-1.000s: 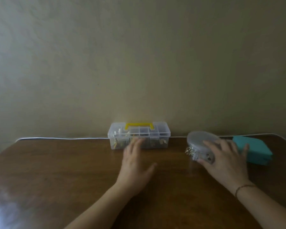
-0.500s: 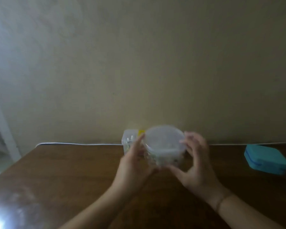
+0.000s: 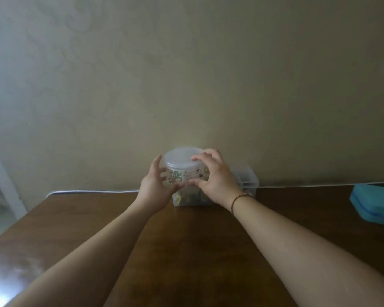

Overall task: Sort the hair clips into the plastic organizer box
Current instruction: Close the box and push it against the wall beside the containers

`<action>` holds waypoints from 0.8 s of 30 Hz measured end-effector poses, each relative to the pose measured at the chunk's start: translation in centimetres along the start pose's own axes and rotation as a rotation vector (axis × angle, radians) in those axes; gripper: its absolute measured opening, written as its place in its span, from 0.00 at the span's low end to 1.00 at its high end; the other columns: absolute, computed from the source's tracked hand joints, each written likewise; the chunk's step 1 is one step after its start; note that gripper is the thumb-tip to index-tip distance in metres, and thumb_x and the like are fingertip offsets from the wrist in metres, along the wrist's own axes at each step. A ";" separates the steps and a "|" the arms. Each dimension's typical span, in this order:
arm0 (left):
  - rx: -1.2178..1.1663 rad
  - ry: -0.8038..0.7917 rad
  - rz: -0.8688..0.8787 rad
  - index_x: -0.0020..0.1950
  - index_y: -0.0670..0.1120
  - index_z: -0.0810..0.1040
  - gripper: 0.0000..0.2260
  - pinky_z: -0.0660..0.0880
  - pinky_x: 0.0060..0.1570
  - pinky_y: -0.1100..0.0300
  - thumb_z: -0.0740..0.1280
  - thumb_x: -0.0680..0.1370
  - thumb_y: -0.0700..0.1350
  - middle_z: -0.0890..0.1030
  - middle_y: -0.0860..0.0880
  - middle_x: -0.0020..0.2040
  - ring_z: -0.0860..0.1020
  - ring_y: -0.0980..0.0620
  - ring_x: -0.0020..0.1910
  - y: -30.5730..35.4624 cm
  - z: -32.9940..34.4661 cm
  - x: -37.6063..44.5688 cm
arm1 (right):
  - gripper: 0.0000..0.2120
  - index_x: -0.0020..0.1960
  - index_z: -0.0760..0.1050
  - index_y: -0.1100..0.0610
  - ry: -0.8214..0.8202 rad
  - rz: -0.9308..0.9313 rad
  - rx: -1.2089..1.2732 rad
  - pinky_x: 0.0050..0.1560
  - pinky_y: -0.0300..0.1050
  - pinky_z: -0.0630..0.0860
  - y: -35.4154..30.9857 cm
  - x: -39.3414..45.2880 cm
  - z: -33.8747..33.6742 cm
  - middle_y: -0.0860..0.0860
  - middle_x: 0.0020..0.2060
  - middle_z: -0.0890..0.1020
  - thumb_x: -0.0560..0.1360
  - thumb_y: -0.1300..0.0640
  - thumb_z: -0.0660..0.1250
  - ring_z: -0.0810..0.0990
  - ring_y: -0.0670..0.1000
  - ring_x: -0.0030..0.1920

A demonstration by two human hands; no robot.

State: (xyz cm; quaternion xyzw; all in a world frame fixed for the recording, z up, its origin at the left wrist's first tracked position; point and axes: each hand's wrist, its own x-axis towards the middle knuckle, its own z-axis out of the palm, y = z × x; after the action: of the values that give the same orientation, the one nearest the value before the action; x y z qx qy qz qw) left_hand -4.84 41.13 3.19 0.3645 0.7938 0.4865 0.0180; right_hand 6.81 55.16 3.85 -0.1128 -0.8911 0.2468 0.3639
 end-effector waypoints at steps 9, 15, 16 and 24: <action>0.287 0.170 0.233 0.79 0.51 0.45 0.46 0.45 0.74 0.50 0.73 0.73 0.55 0.50 0.45 0.78 0.48 0.45 0.78 0.7 3.1 -6.3 | 0.31 0.69 0.70 0.49 0.148 0.280 -0.510 0.70 0.59 0.64 7.7 -8.5 -14.4 0.54 0.72 0.66 0.70 0.40 0.71 0.63 0.58 0.72; 0.349 -0.100 0.324 0.77 0.58 0.44 0.42 0.45 0.76 0.47 0.70 0.74 0.56 0.44 0.55 0.76 0.43 0.50 0.77 4.2 6.4 -12.1 | 0.46 0.75 0.57 0.41 -0.018 0.951 -0.522 0.70 0.63 0.62 15.8 -19.6 -25.0 0.51 0.75 0.52 0.63 0.28 0.68 0.60 0.63 0.72; 0.385 -0.171 0.320 0.77 0.58 0.45 0.40 0.44 0.76 0.47 0.69 0.75 0.57 0.43 0.57 0.76 0.42 0.50 0.77 5.1 6.9 -12.7 | 0.43 0.75 0.57 0.43 -0.019 0.923 -0.491 0.70 0.61 0.64 15.5 -20.4 -24.8 0.52 0.75 0.52 0.66 0.33 0.70 0.63 0.62 0.71; 0.363 -0.565 0.139 0.77 0.59 0.58 0.31 0.51 0.77 0.42 0.66 0.77 0.59 0.56 0.54 0.79 0.50 0.47 0.79 9.9 12.1 -15.7 | 0.16 0.59 0.74 0.53 0.248 0.767 -0.468 0.59 0.53 0.75 13.5 -22.0 -25.2 0.55 0.61 0.68 0.73 0.59 0.72 0.76 0.57 0.57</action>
State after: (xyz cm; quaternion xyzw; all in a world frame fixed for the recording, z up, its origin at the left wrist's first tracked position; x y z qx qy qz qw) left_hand 16.87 43.50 -0.55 0.5354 0.8043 0.2174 0.1386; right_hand 40.48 67.27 -0.77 -0.5420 -0.7664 0.1403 0.3148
